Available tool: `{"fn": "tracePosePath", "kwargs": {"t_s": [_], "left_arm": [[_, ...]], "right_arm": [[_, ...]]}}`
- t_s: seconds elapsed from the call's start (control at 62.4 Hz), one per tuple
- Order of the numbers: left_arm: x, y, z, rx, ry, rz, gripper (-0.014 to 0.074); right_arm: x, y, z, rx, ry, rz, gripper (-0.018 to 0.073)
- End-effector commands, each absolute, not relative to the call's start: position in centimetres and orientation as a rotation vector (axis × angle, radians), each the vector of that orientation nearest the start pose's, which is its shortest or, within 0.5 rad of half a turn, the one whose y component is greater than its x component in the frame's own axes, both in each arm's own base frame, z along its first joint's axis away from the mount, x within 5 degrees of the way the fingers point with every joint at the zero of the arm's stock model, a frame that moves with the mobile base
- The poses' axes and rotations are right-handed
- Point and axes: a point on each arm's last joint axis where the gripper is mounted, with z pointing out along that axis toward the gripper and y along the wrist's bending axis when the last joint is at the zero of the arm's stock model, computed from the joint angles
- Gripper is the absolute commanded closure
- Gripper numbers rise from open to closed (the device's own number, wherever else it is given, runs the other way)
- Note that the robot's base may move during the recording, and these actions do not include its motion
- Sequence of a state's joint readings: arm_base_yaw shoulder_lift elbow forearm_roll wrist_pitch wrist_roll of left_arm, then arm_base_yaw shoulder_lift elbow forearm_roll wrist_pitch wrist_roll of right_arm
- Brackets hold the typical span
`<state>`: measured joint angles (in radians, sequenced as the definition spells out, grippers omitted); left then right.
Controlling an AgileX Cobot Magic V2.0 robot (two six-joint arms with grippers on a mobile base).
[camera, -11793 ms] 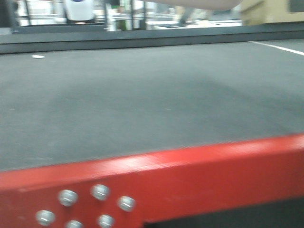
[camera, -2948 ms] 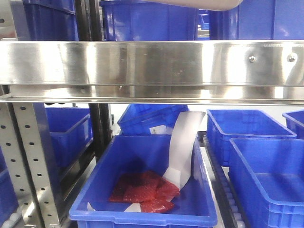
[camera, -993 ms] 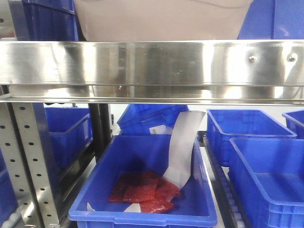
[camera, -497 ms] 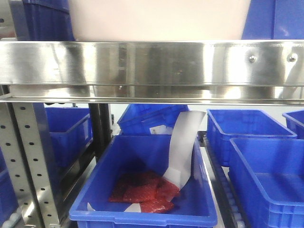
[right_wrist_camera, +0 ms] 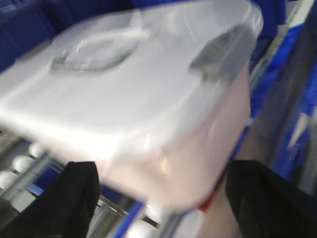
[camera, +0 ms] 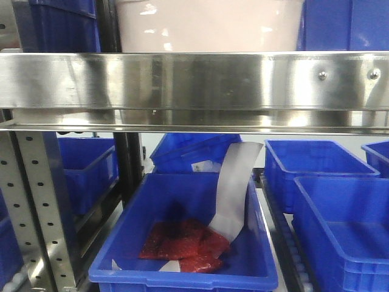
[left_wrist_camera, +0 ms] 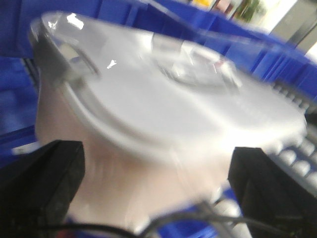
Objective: Grab white bin and place on right shelf
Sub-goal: 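Push the held pink bin forward onto the upper roller shelf, then open both grippers and pull them back from the pink bin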
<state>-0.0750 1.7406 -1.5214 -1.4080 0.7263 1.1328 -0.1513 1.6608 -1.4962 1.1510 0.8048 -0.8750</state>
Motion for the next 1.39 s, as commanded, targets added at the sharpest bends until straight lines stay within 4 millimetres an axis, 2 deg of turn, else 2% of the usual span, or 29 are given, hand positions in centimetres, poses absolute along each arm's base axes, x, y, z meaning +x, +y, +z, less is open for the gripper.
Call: {"fn": "tracePosePath", "kwargs": {"t_s": [0.0, 0.096, 0.16, 0.224, 0.353, 0.417, 0.449, 0.593, 0.705, 0.833, 0.961, 1.058, 1.202, 1.378], "left_arm": [[37.4, -9.0, 40.9, 0.467, 1.711, -0.784, 0.0103], [36.4, -8.8, 41.8, 0.536, 1.706, -0.700, 0.0104], [35.5, -8.7, 42.8, 0.558, 1.685, -0.670, 0.0114], [34.4, -8.7, 43.9, 0.581, 1.659, -0.666, 0.0153], [31.9, -8.8, 45.9, 0.641, 1.604, -0.684, 0.0303], [30.8, -8.9, 46.6, 0.677, 1.587, -0.700, 0.0401], [30.3, -9.0, 46.8, 0.697, 1.580, -0.711, 0.0477], [29.1, -9.3, 46.8, 0.795, 1.589, -0.734, 0.0733], [29.1, -9.2, 46.3, 0.805, 1.661, -0.717, 0.0714], [29.0, -8.4, 45.4, 0.743, 1.838, -0.633, 0.0714], [28.3, -7.1, 45.0, 0.618, 2.010, -0.503, 0.0714], [27.6, -6.2, 44.7, 0.559, 2.073, -0.400, 0.0714], [26.1, -5.4, 43.6, 0.492, 2.056, -0.318, 0.0714], [22.8, -4.3, 40.4, 0.407, 1.955, -0.221, 0.0714]], "right_arm": [[36.3, 0.5, 41.2, -0.215, 1.872, 0.647, -0.0064], [35.3, 0.7, 42.2, -0.251, 1.861, 0.632, -0.0048], [34.5, 0.9, 42.9, -0.277, 1.849, 0.636, 0.0006], [33.4, 1.2, 43.9, -0.306, 1.834, 0.646, 0.0108], [30.8, 1.9, 45.8, -0.372, 1.797, 0.660, 0.0345], [29.4, 2.2, 46.9, -0.400, 1.773, 0.660, 0.0447], [28.3, 2.4, 47.6, -0.418, 1.758, 0.658, 0.0504], [24.9, 2.9, 49.1, -0.475, 1.767, 0.610, 0.0491], [22.2, 2.8, 49.1, -0.451, 1.787, 0.503, 0.0491], [19.9, 2.1, 46.9, -0.338, 1.782, 0.378, 0.0491], [17.8, 1.2, 42.2, -0.207, 1.788, 0.267, 0.0491], [16.1, 0.8, 38.5, -0.131, 1.798, 0.208, 0.0491], [13.0, 0.5, 34.5, -0.054, 1.762, 0.146, 0.0491], [8.9, 0.6, 32.8, -0.022, 1.617, 0.084, 0.0491]]}}
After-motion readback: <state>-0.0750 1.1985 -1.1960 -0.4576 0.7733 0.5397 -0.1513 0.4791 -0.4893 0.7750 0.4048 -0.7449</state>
